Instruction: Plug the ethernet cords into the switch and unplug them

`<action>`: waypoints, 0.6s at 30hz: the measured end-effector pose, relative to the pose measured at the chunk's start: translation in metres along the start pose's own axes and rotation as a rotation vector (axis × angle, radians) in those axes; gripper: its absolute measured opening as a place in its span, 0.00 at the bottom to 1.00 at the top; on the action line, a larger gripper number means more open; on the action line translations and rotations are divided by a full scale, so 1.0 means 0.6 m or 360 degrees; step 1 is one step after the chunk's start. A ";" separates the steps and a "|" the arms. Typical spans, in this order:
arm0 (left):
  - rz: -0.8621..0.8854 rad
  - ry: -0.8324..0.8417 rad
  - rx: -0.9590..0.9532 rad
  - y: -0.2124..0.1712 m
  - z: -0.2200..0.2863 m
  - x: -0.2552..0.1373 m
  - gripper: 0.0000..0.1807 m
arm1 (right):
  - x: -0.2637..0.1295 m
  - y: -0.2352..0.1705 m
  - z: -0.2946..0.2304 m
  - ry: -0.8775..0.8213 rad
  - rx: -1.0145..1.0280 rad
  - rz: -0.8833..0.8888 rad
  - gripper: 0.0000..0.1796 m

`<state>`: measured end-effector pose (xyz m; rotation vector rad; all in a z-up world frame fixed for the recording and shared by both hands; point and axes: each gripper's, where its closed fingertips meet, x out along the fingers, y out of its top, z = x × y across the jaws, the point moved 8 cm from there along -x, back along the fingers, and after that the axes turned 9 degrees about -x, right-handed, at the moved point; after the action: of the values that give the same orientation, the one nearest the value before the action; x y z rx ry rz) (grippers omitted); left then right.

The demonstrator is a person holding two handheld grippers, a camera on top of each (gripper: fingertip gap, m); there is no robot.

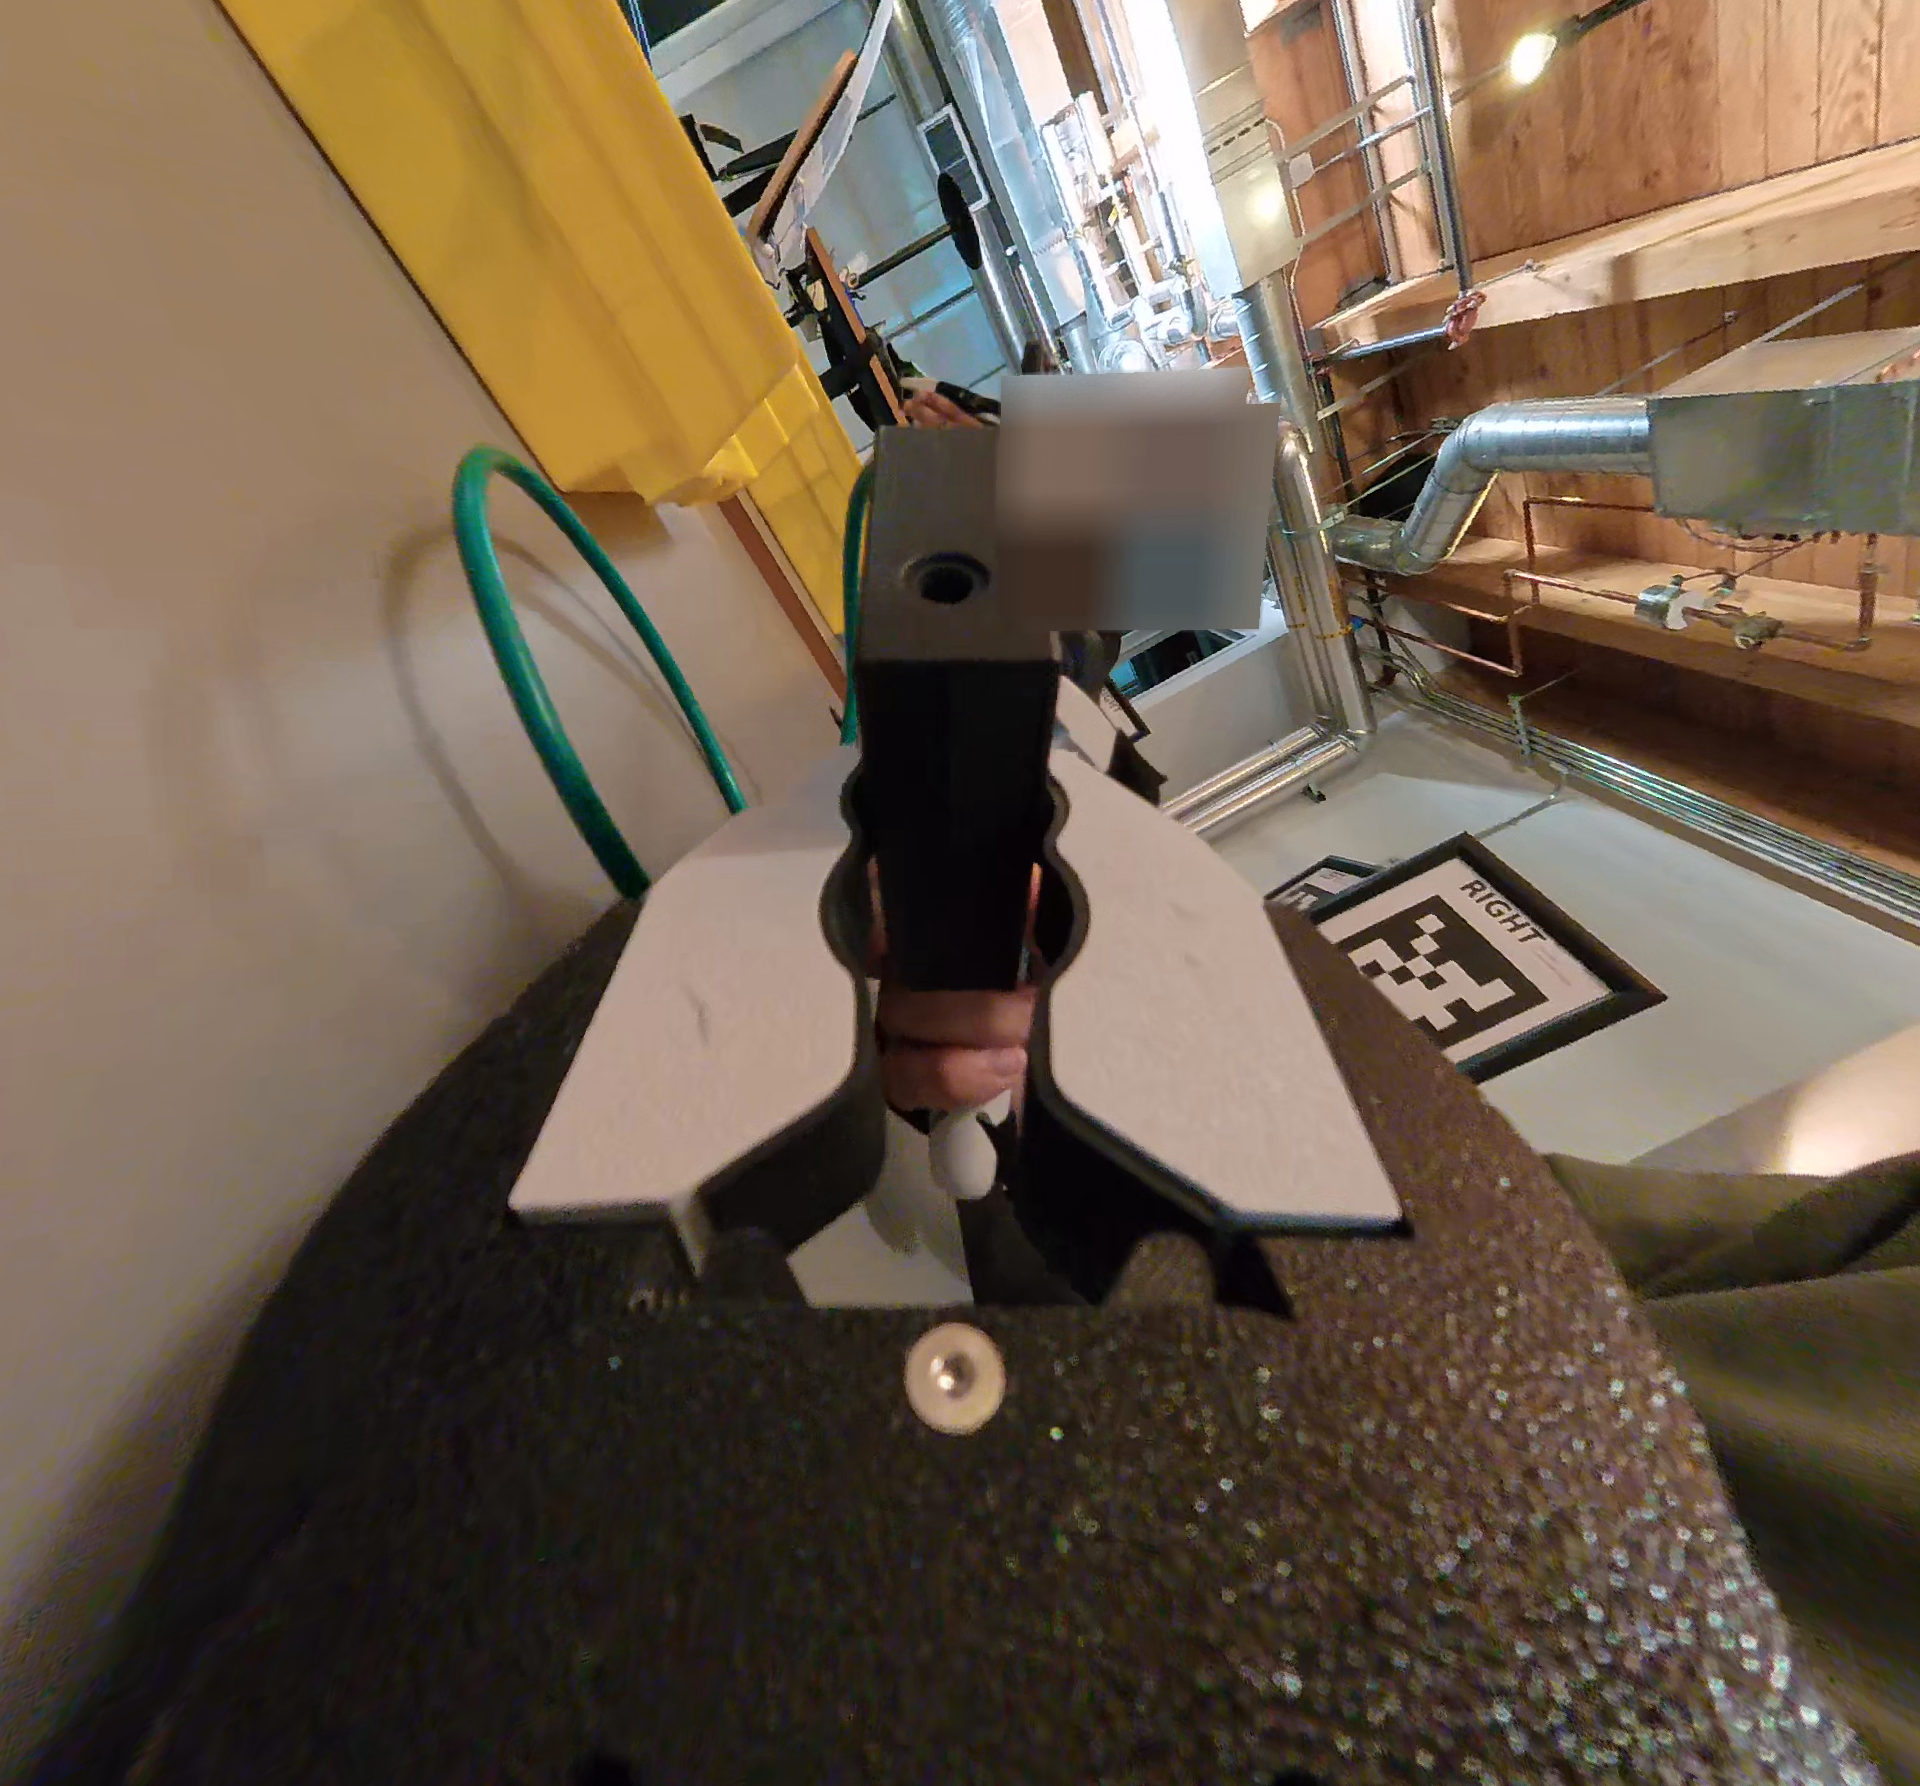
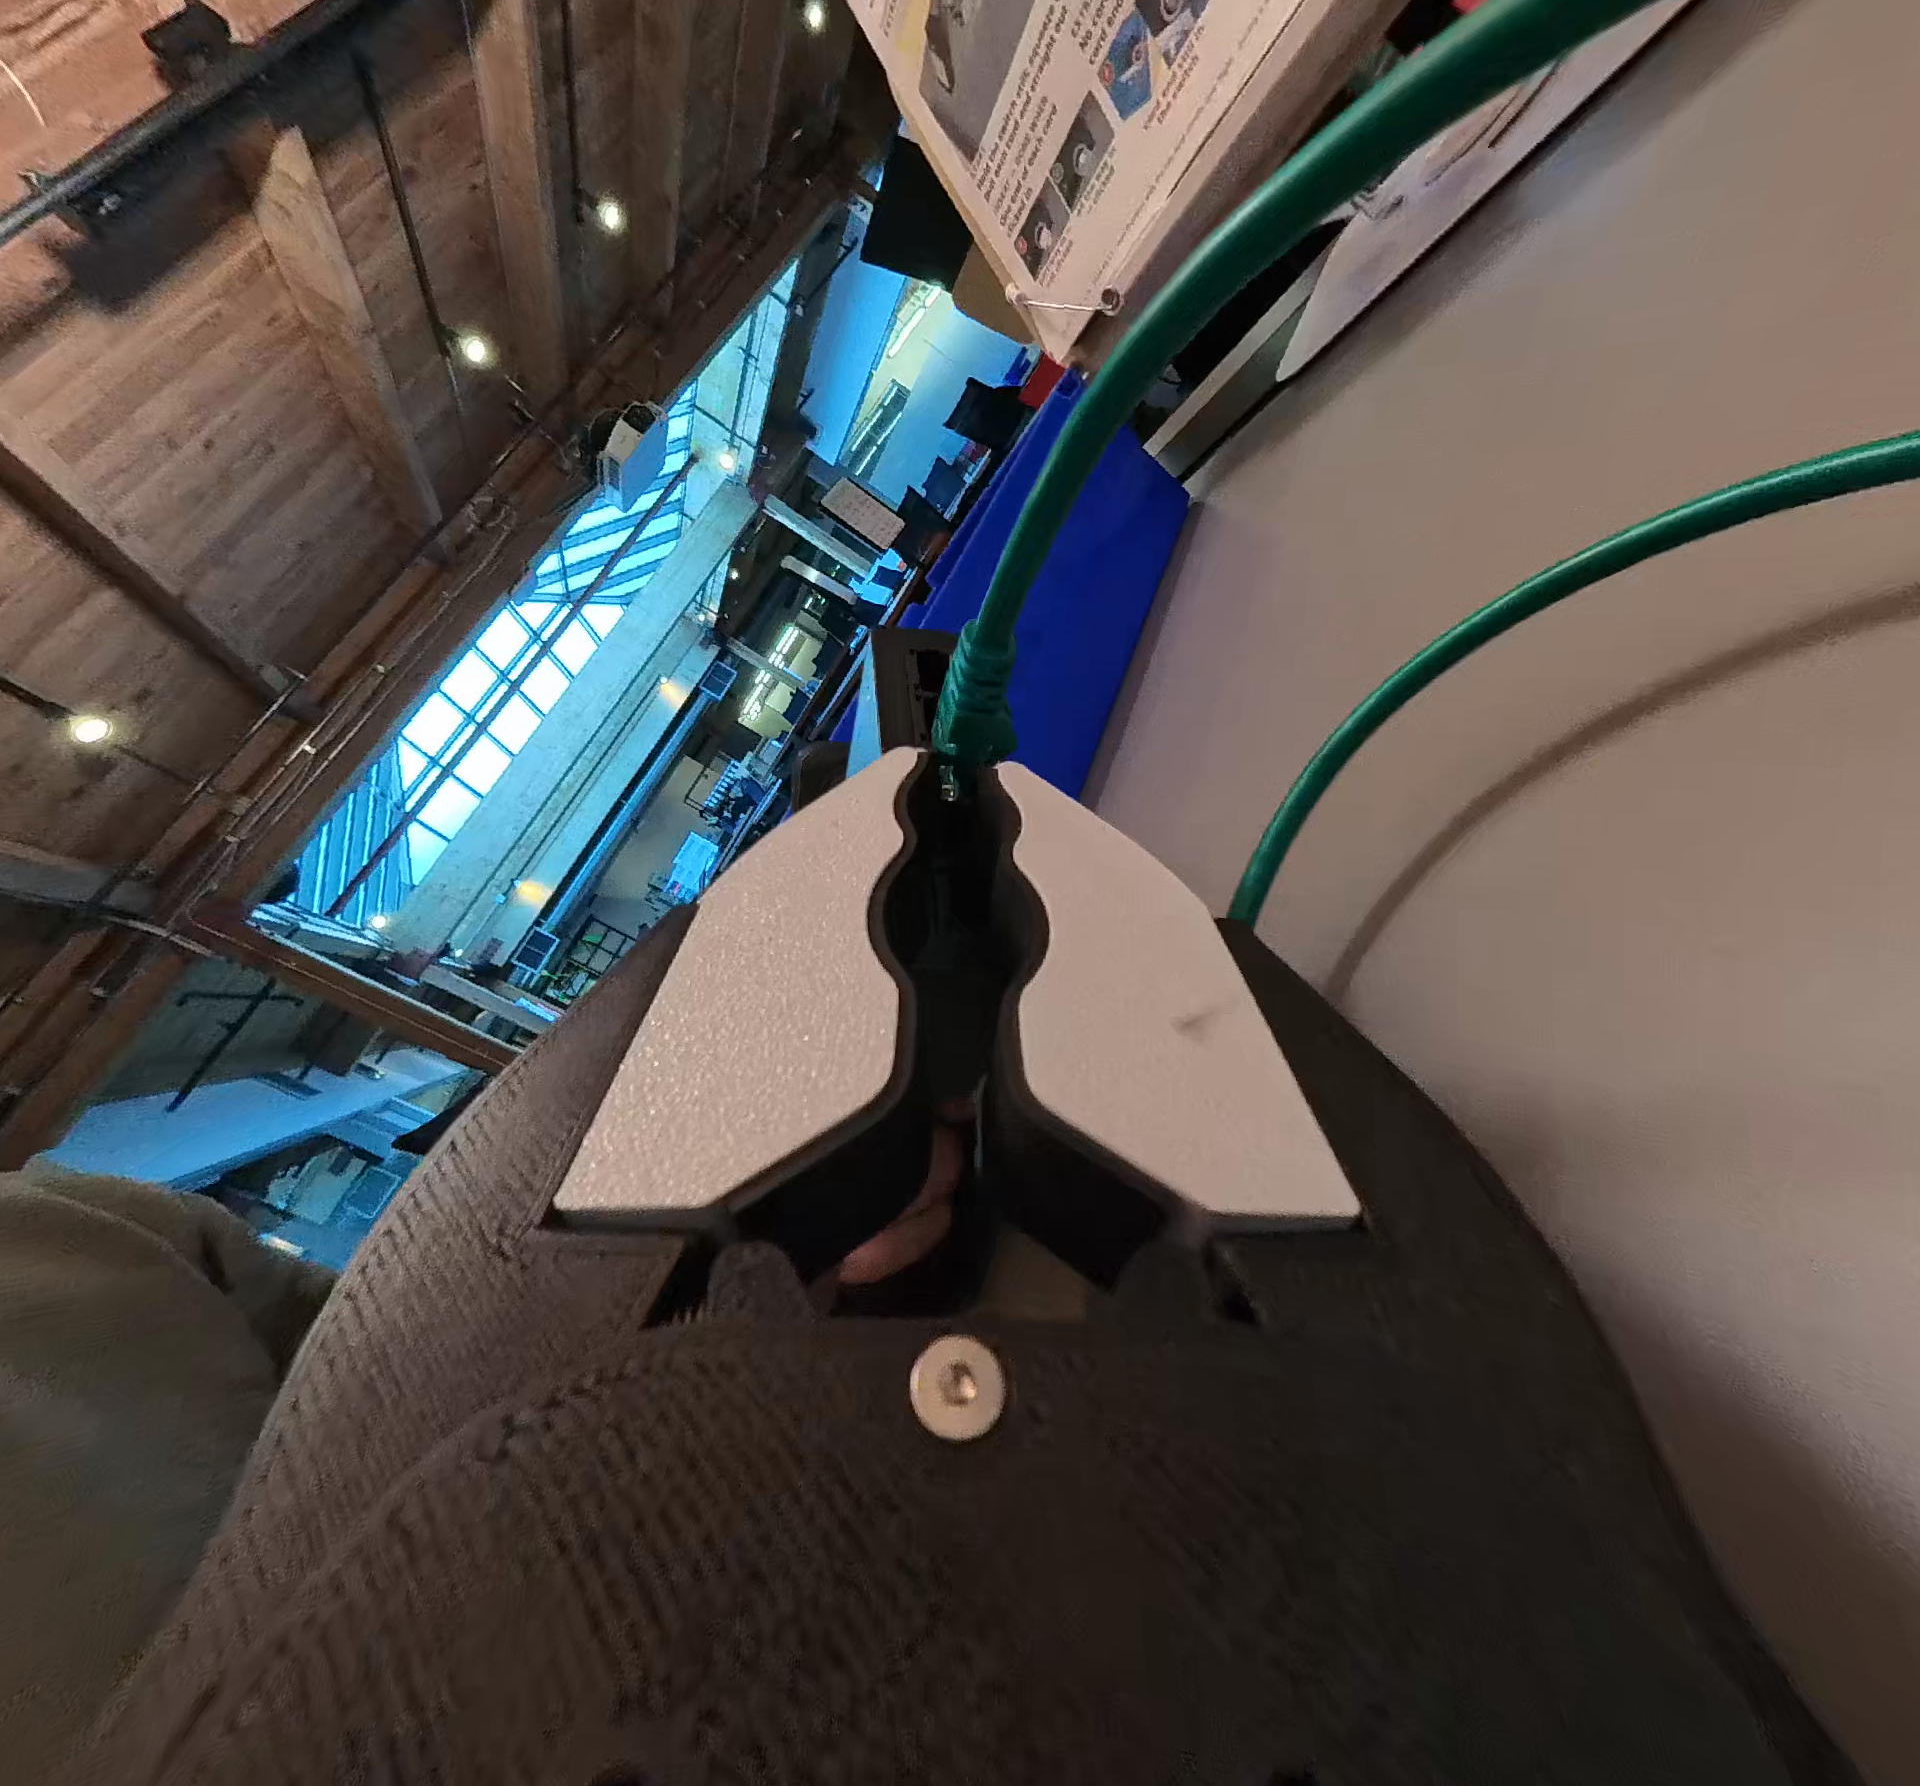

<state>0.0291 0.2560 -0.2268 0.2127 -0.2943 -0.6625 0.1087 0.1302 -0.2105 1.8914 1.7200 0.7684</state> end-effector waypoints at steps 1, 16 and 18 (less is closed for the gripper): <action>0.0022 0.0017 -0.0006 0.001 -0.002 -0.002 0.15 | 0.001 -0.003 0.004 -0.0004 -0.0009 -0.0003 0.05; 0.0118 -0.0092 0.0172 0.009 0.042 -0.007 0.15 | 0.005 0.022 -0.040 0.0085 -0.0324 -0.0024 0.04; 0.0069 0.0006 0.0352 0.006 0.053 -0.002 0.15 | -0.002 0.021 -0.038 0.0117 -0.0290 0.0028 0.05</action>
<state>0.0196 0.2564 -0.1963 0.4178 -0.3680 -0.5861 0.1022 0.1271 -0.1854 1.7774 1.6181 0.9775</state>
